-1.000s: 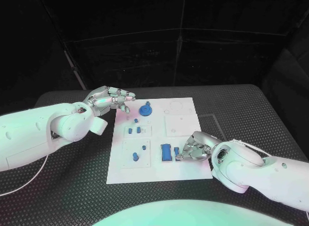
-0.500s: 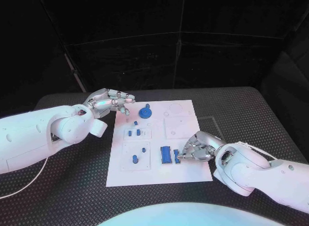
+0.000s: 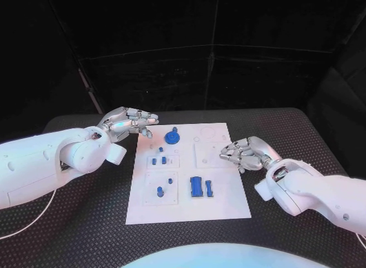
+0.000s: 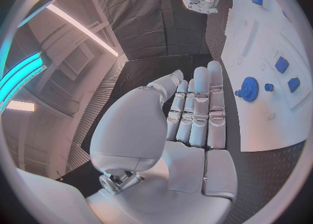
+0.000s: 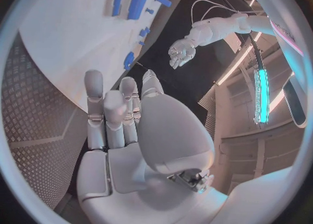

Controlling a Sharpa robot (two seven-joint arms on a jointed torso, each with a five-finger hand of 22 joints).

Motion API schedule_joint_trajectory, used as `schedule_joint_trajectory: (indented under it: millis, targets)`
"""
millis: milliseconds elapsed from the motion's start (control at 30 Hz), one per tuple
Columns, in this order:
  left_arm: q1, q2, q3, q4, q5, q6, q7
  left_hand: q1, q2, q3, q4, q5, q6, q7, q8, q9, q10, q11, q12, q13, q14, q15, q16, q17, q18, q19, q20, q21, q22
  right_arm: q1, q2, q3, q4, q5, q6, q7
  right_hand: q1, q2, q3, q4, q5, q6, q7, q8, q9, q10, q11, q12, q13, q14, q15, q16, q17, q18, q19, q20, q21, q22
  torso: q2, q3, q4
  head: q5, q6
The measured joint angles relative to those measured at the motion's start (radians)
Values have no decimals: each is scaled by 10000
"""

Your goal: Assemble the parts on the task board

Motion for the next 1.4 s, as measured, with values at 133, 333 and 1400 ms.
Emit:
schedule_joint_trajectory:
  millis: [133,333,1400]
  targets:
    - [-10,99,0,-149,75,-160,244,-26,26,-1,2,0,0,0,0,0,175,19,57,-7,-452,40,-519,-356,0,-446,50,-349,-200,288,297,-2,-664,1316,39,972,567,209,57,-57,-313,-76,235,-282,-175,-783,238,-1873,-1653,-1220,262,-3386,-2571,-15,-683,256,-1730,-1256,-32,-23,20,-51,103]
    - [-45,427,-5,-771,398,-513,759,-193,-40,128,207,0,-546,69,-366,-12,178,212,-471,-34,-1505,616,-3669,-1845,-2,-2095,515,-2064,-1379,695,1158,19,-2181,3179,530,2124,952,369,3,-3,-500,-86,414,-744,-608,-1068,677,-3968,-4311,-2832,889,-6178,-4118,-17,-1734,885,-4102,-2687,-151,-83,65,-181,345]
    - [-1164,1006,1055,-143,1324,-3322,1897,-6973,805,-2473,343,-926,-5901,-1207,-1200,-628,-5517,-144,-2445,-614,-6820,545,-8459,-3670,-534,-7946,134,-5007,-5023,1846,2429,-611,-2291,6262,352,3572,-7153,-369,1087,-1859,-2051,-5005,-204,-1555,-3109,-5825,94,-6725,-8843,-8272,506,-10112,-8353,-575,-5834,416,-8487,-5778,-756,39,55,389,1738]
